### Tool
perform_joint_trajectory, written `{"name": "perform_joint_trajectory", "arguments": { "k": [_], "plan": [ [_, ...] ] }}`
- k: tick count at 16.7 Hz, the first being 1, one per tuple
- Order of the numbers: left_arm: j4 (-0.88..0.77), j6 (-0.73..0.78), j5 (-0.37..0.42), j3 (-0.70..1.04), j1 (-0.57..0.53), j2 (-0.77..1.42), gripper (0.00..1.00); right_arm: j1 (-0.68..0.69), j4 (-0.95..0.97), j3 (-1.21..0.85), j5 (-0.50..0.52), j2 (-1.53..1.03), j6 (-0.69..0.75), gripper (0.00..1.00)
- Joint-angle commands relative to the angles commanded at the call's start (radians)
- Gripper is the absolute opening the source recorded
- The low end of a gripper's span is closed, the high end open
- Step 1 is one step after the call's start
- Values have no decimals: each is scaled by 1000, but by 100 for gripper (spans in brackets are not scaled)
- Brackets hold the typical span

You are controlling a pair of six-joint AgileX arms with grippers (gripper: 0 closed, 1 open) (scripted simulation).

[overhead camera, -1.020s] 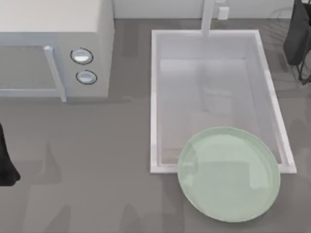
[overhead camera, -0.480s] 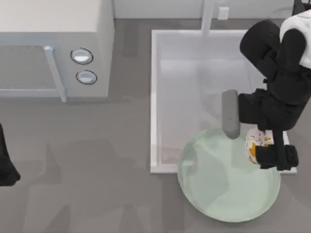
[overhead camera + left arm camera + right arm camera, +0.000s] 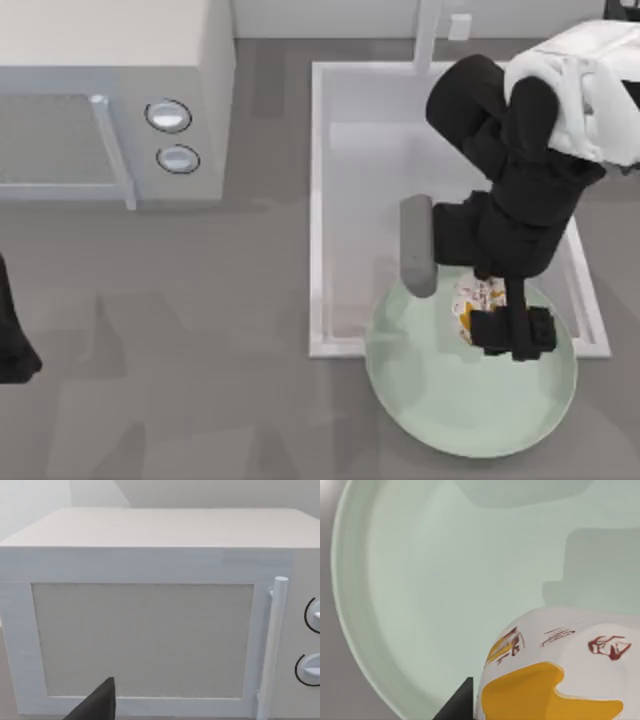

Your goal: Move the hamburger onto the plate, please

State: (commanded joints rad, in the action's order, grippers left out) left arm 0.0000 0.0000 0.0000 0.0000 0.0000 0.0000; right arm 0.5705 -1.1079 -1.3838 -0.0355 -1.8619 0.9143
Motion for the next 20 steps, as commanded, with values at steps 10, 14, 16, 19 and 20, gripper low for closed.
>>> {"name": "perform_joint_trajectory", "arguments": {
  "k": [10,14,16,19,20],
  "plan": [
    [0,0,0,0,0,0,100,12,172,113,-1,-57,-9,0],
    [0,0,0,0,0,0,100,12,172,113,-1,-57,-9,15],
    [0,0,0,0,0,0,100,12,172,113,-1,-57,-9,30],
    [0,0,0,0,0,0,100,12,172,113,-1,-57,-9,53],
    [0,0,0,0,0,0,100,12,172,113,-1,-57,-9,60]
  ]
}}
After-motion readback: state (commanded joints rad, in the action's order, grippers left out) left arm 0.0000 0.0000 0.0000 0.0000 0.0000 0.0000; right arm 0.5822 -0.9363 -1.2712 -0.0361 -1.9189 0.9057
